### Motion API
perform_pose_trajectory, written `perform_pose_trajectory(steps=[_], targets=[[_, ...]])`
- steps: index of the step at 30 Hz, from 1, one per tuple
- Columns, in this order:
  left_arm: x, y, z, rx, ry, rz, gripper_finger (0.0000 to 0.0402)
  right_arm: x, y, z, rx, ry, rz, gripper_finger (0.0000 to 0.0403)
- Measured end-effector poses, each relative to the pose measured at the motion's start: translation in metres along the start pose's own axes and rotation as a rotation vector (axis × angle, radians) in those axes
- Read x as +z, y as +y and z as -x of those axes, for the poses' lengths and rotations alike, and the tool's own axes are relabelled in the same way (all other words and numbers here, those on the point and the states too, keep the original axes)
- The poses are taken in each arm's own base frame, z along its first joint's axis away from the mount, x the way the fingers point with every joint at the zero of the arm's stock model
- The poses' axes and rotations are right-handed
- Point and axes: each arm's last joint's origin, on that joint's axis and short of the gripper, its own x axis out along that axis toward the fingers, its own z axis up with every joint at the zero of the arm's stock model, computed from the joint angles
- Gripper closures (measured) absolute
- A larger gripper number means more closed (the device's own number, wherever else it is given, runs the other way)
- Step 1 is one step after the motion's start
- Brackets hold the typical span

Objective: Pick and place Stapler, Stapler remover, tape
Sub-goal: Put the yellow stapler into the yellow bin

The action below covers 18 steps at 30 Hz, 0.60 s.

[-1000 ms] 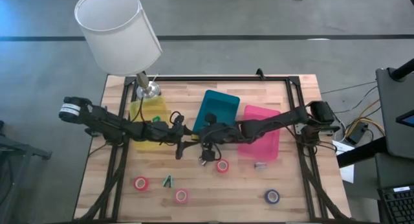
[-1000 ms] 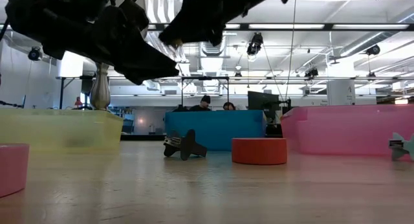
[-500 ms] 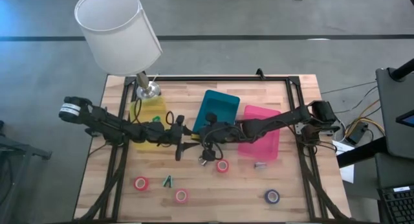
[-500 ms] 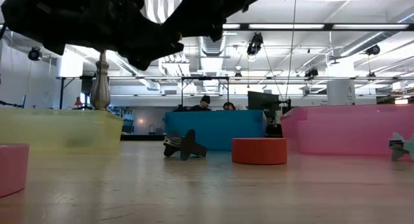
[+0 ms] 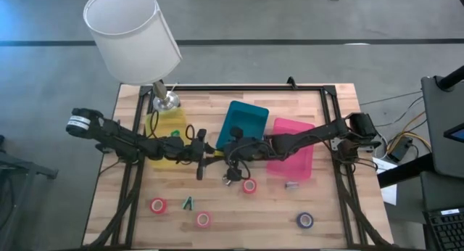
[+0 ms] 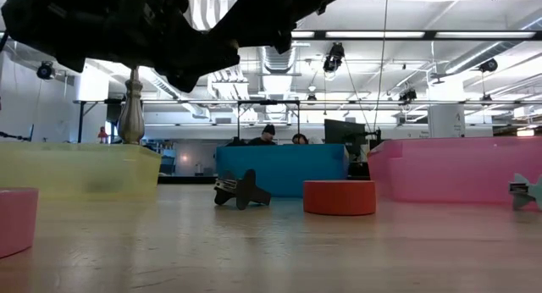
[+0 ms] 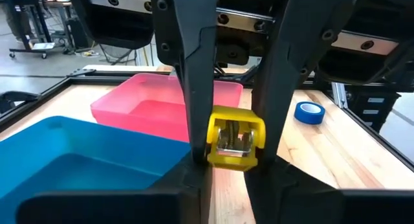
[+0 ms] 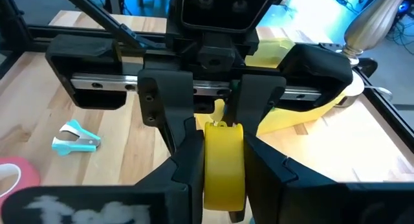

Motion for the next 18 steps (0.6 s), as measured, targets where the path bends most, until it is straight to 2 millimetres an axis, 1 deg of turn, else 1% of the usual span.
perform_pose_trajectory(steps=[3, 6, 10, 18], targets=[[0.0, 0.0001, 0.0, 0.006, 0.0, 0.002, 0.0337, -0.0002, 0.0002, 0.0, 0.001, 0.002, -0.019, 0.0319], [-0.0001, 0.0, 0.0, 0.006, 0.0, 0.005, 0.0331, -0.0006, 0.0002, 0.0, 0.001, 0.007, -0.025, 0.0313], [-0.0004, 0.0, 0.0, 0.005, 0.002, 0.007, 0.032, -0.0011, 0.0, 0.0, 0.0, 0.011, -0.016, 0.0295], [-0.0016, 0.0001, 0.0, 0.01, 0.014, 0.005, 0.0333, -0.0011, -0.0005, 0.0006, -0.005, 0.015, 0.027, 0.0255]])
